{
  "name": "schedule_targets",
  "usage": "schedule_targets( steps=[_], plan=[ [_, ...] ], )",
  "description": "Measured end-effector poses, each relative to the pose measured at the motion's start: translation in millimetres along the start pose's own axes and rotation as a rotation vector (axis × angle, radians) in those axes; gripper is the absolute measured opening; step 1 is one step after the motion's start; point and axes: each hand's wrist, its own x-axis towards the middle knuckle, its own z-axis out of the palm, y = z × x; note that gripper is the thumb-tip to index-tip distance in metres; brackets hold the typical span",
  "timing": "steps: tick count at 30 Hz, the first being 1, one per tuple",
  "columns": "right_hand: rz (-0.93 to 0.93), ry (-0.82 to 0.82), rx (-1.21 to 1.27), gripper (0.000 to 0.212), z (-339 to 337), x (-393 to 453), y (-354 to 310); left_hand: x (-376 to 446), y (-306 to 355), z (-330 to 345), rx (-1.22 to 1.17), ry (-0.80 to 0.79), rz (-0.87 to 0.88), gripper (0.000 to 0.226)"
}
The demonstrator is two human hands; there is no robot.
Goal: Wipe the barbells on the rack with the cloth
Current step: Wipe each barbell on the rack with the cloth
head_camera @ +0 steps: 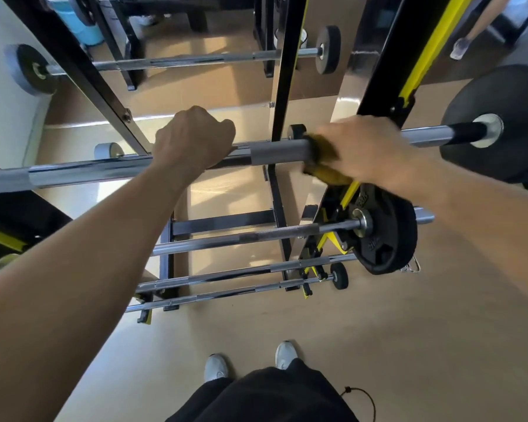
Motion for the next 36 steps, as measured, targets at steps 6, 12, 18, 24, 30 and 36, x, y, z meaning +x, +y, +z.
schedule_targets(
  steps=[6, 12, 18, 24, 30, 36],
  plan=[
    [-0.006, -0.033, -0.085, 0.044, -3, 11, -12, 0, 6, 1, 0.041, -0.018, -0.012, 0.027],
    [-0.098, 0.074, 0.008, 0.041, 3, 52, -100, 2, 5, 2, 0.007, -0.019, -0.055, 0.028],
    [-0.170, 0.011, 0.006, 0.031, 2, 28, -46, 0, 1, -1, -0.024, 0.018, -0.011, 0.029],
    [-0.032, -0.055, -0.048, 0.032, -5, 3, 1, 3, 0, 2, -0.009, 0.020, 0.009, 0.030],
    [-0.039, 0.026, -0.031, 0.042, 2, 46, -73, 4, 4, 4, 0.007, -0.010, -0.021, 0.028],
    [-0.123, 0.051, 0.070, 0.033, 4, 21, -45, 4, -1, 3, -0.030, 0.014, -0.016, 0.031]
  ],
)
